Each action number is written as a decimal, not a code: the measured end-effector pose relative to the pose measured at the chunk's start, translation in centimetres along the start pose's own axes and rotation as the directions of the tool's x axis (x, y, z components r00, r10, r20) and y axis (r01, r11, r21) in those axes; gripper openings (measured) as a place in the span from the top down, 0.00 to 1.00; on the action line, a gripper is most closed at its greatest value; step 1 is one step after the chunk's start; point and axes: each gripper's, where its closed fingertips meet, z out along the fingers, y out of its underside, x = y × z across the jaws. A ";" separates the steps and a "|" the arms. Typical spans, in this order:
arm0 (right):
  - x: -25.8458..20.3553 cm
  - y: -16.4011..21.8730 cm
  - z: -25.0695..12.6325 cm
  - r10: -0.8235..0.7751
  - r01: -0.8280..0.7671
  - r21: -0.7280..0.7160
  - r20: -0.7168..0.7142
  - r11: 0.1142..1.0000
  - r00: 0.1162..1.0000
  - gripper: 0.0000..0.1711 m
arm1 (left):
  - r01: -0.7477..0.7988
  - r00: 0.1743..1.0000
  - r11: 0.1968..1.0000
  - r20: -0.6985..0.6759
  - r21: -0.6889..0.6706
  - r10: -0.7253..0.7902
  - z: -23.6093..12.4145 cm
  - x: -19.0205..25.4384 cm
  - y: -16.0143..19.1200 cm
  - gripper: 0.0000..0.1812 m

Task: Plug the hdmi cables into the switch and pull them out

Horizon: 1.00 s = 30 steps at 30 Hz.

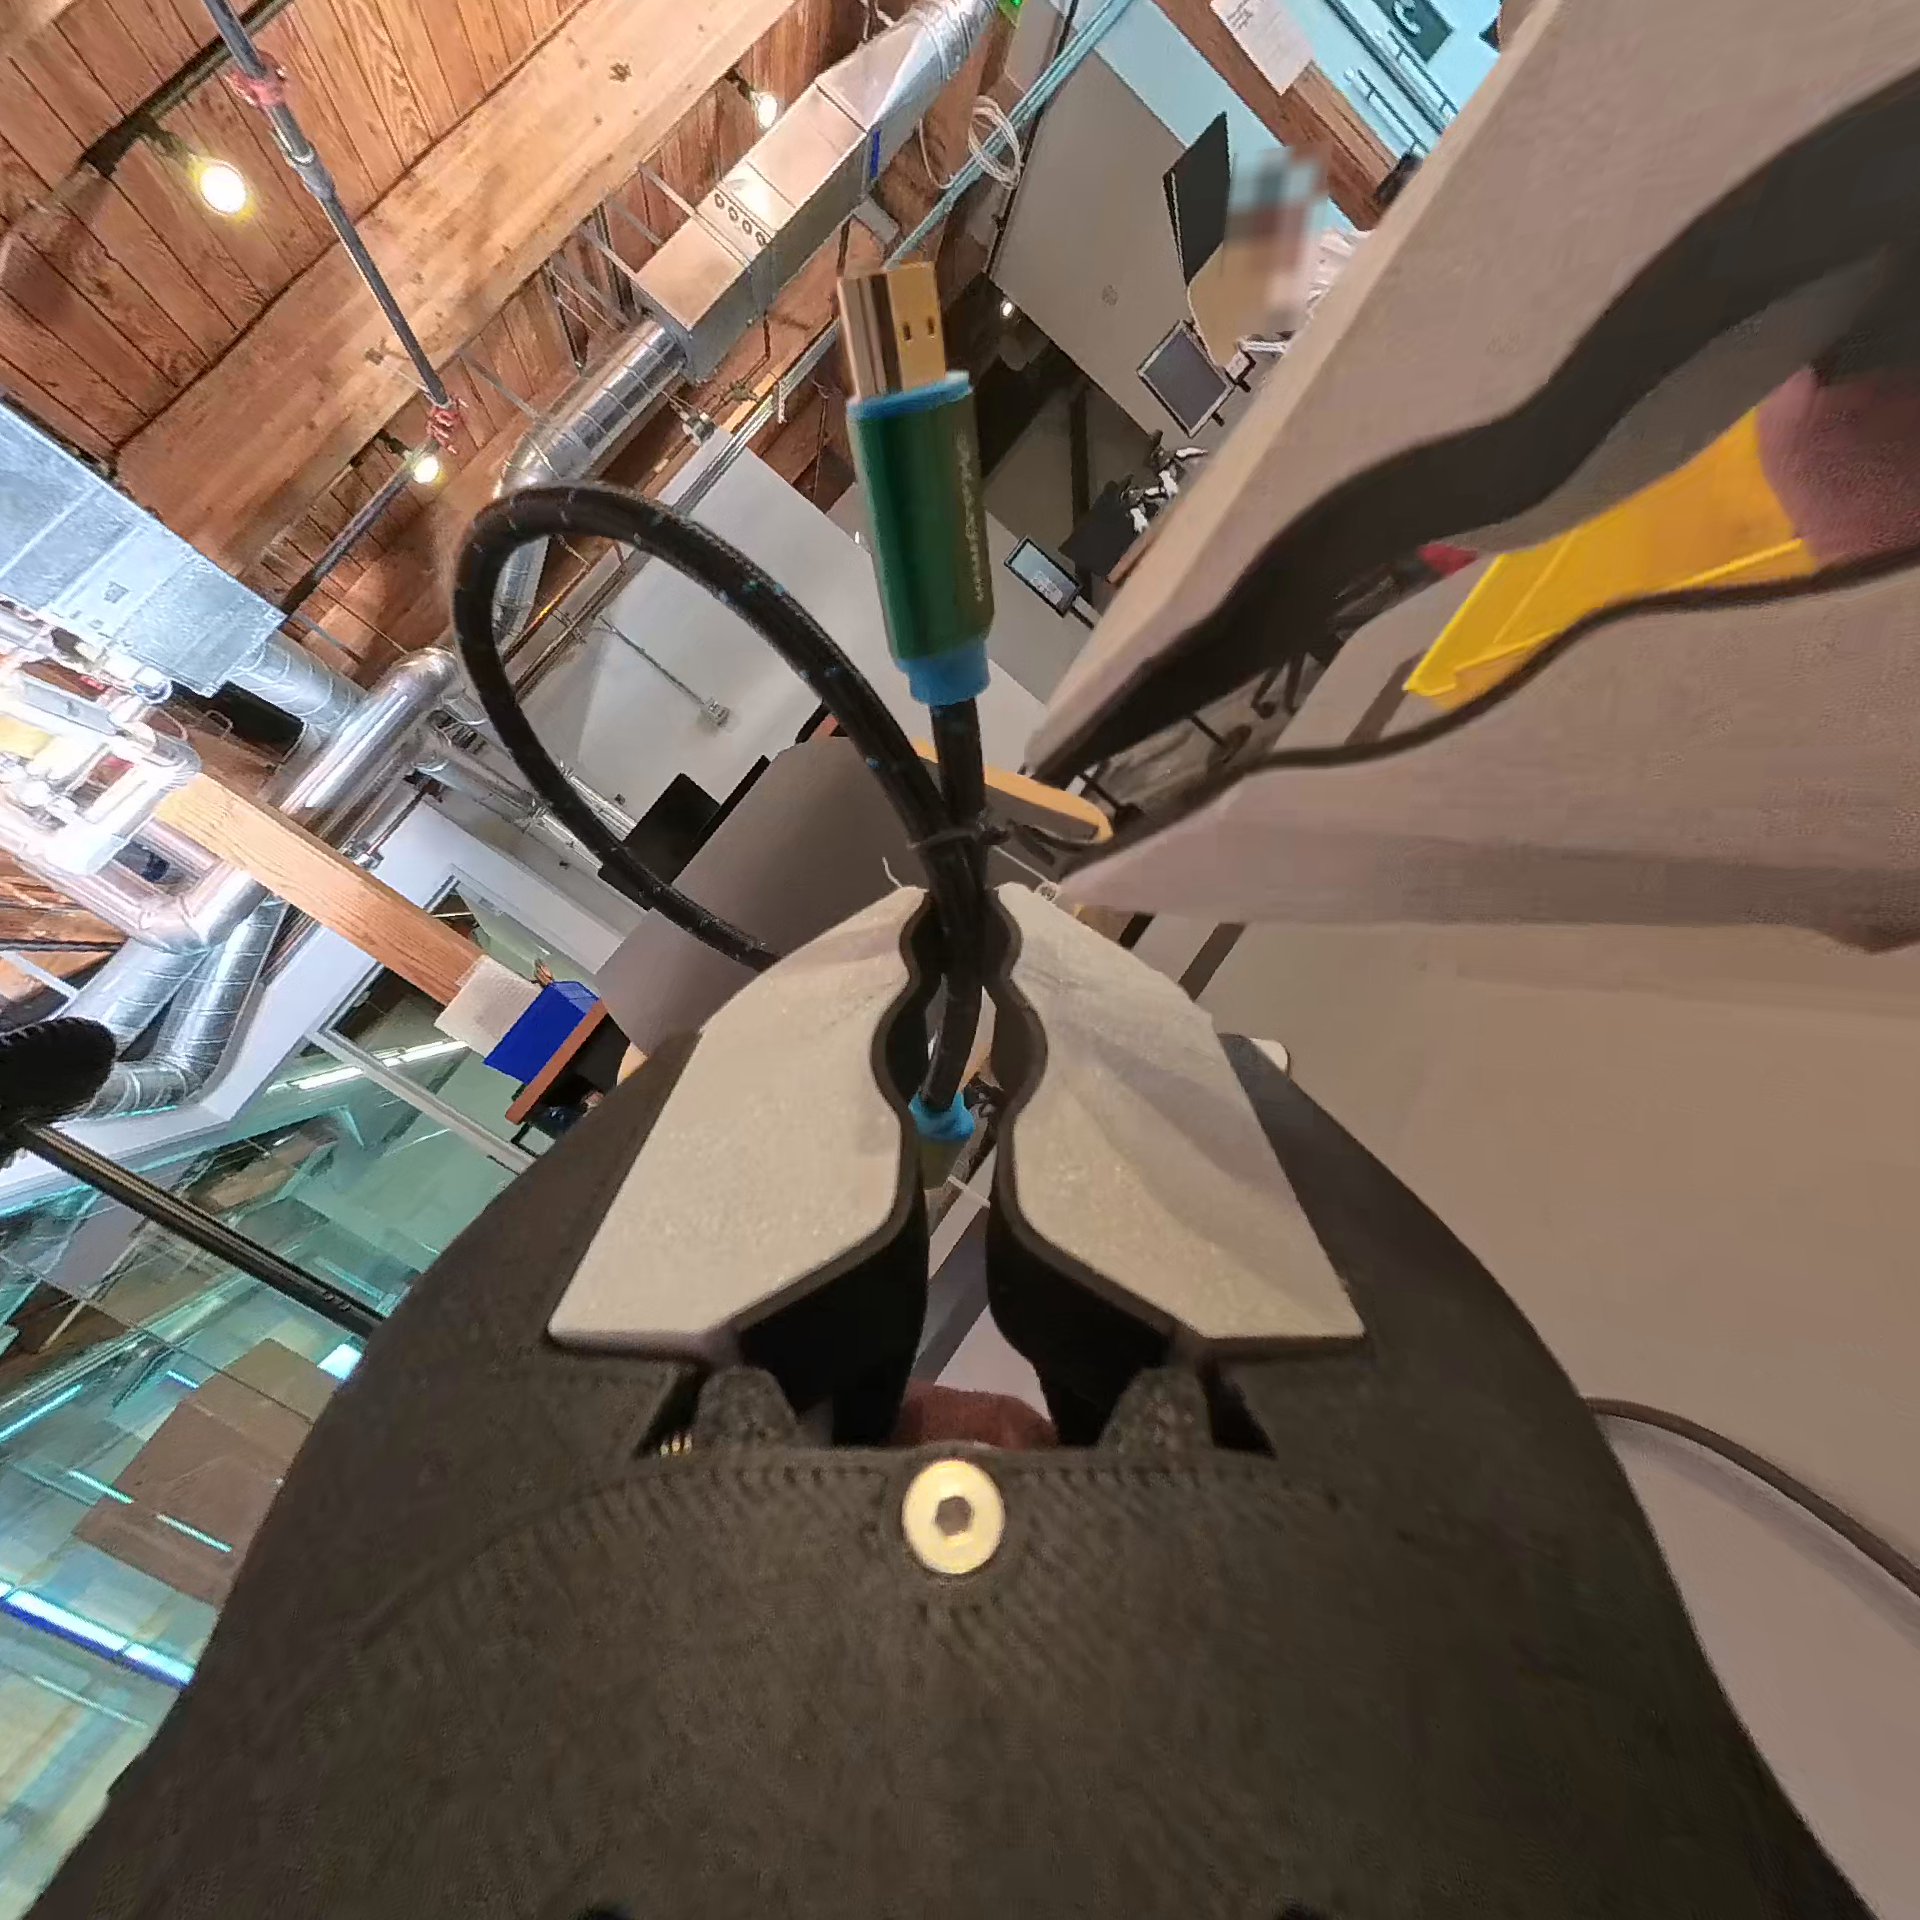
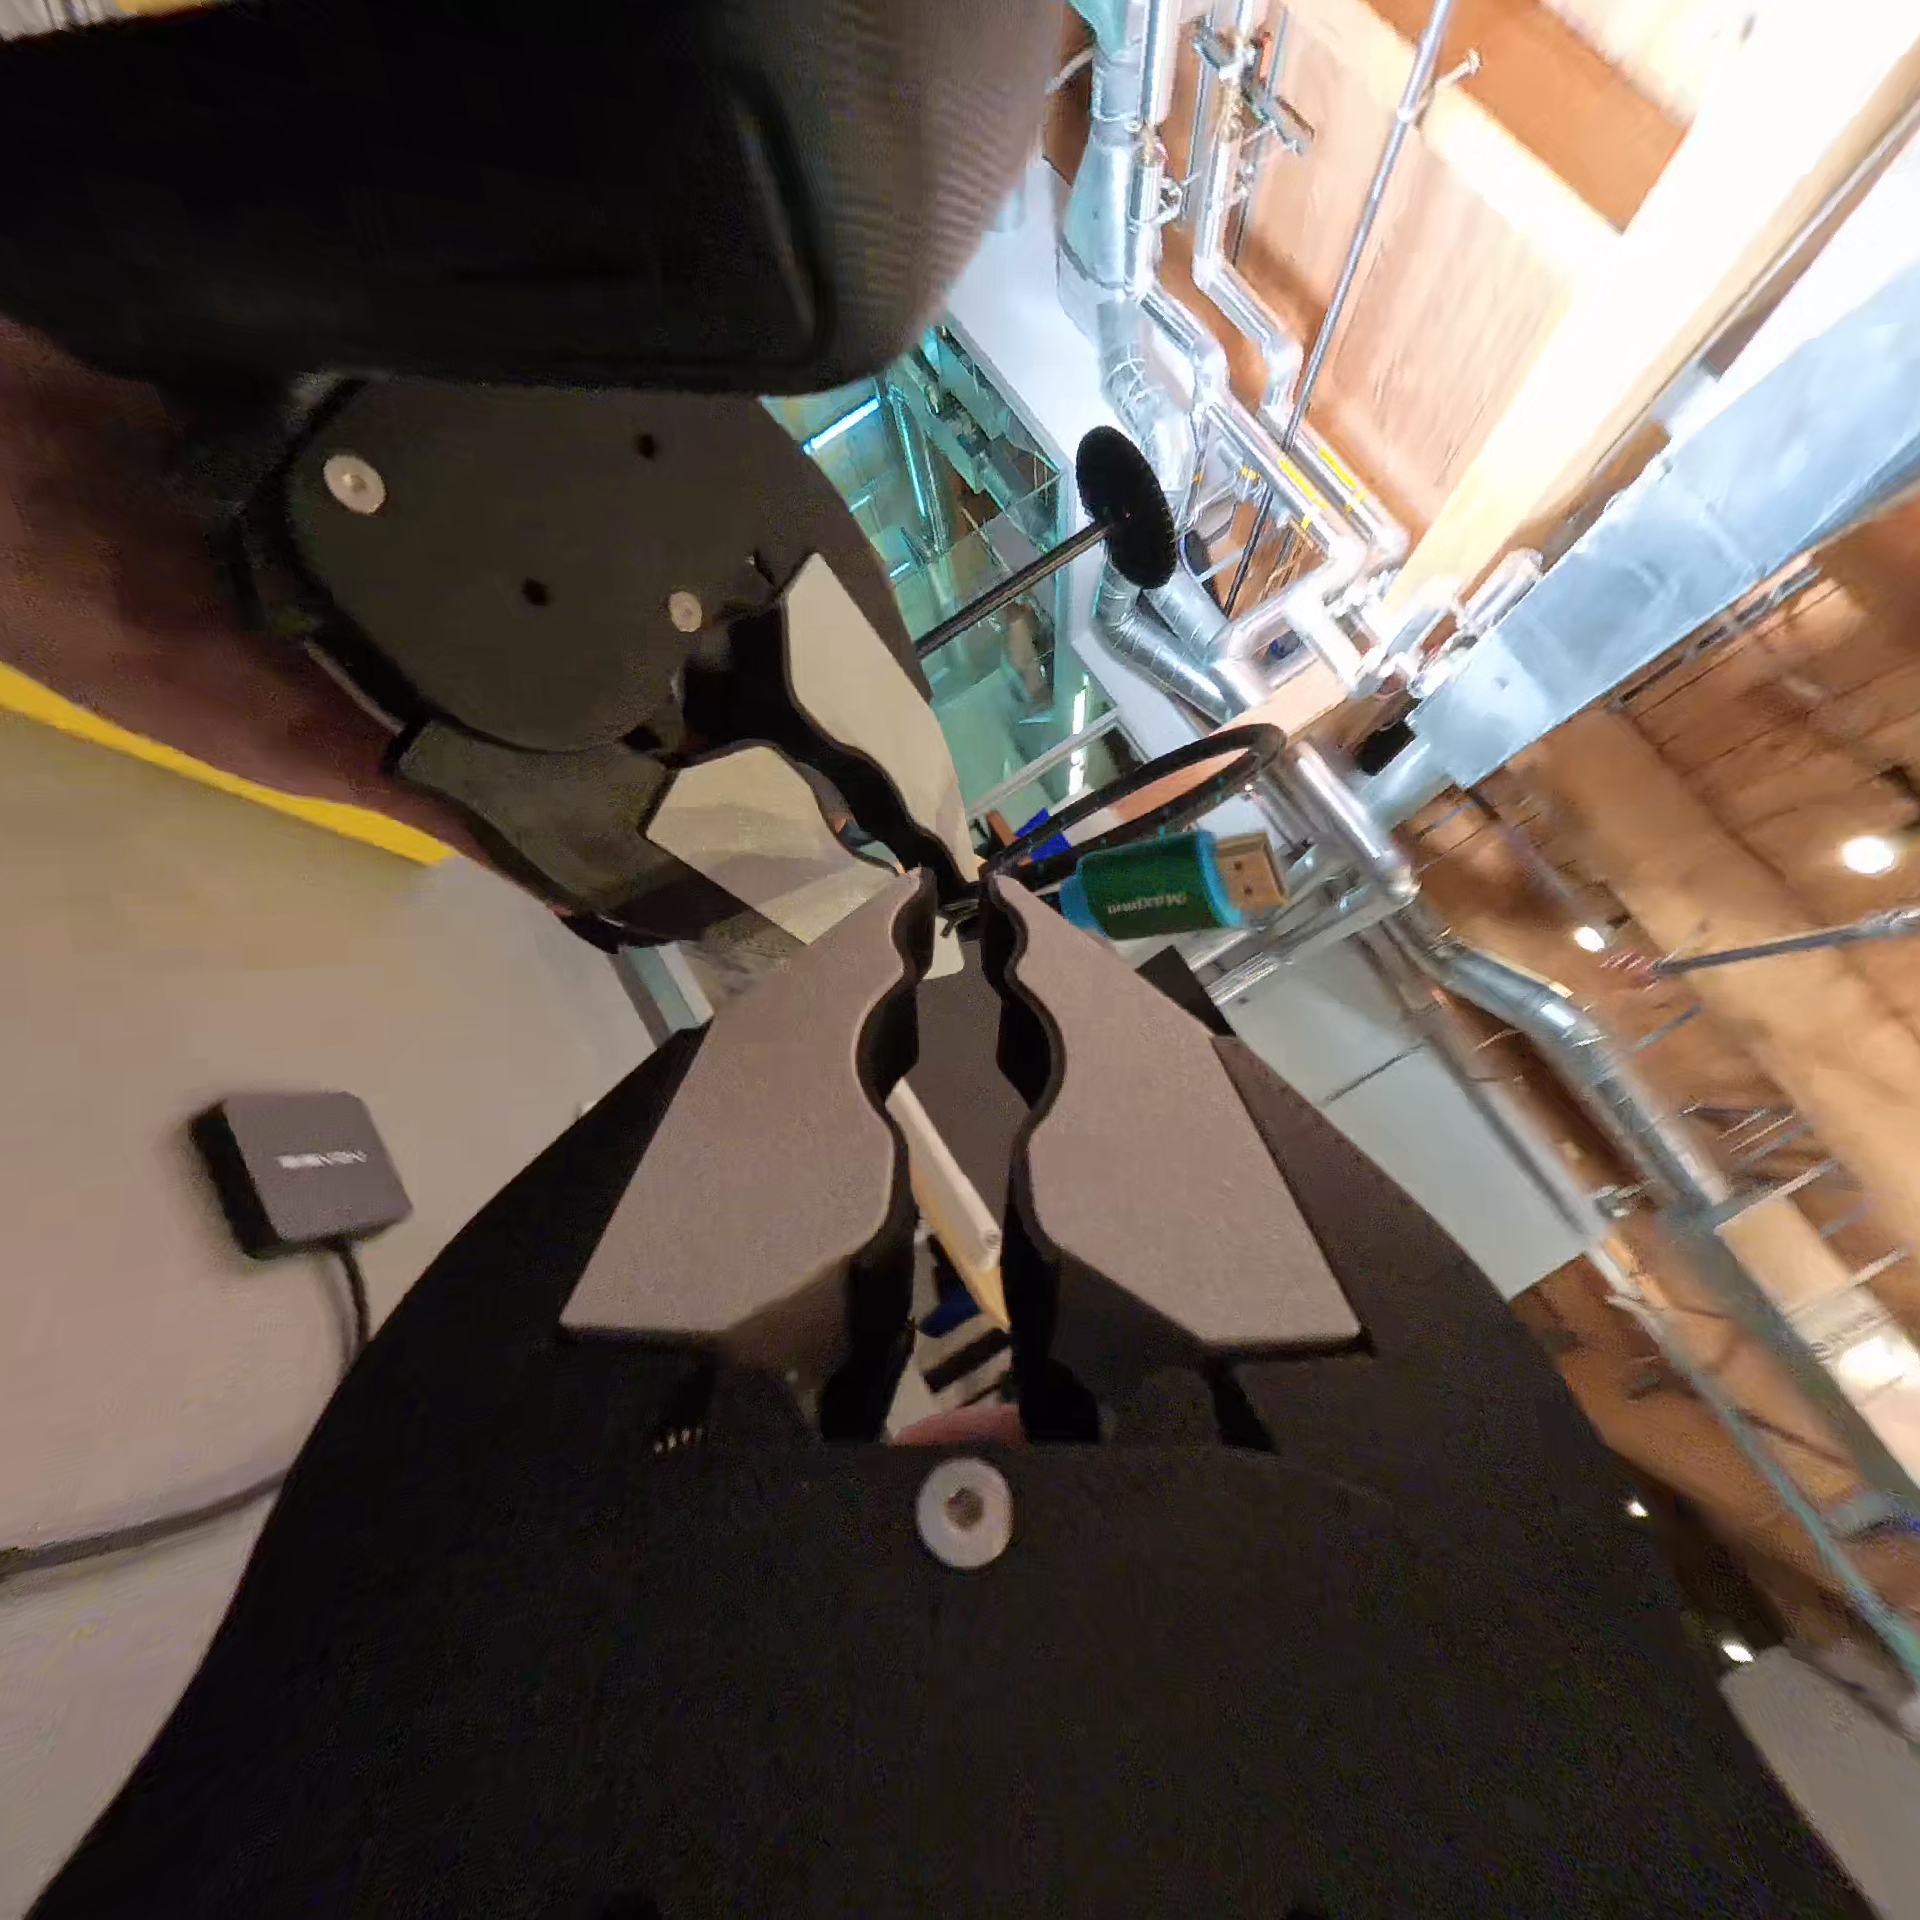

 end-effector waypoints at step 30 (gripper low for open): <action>0.0 1.9 0.1 0.820 -0.833 -0.021 0.195 0.552 0.539 1.00 | -0.121 0.991 0.993 0.055 0.011 0.120 0.0 -0.2 0.1 0.97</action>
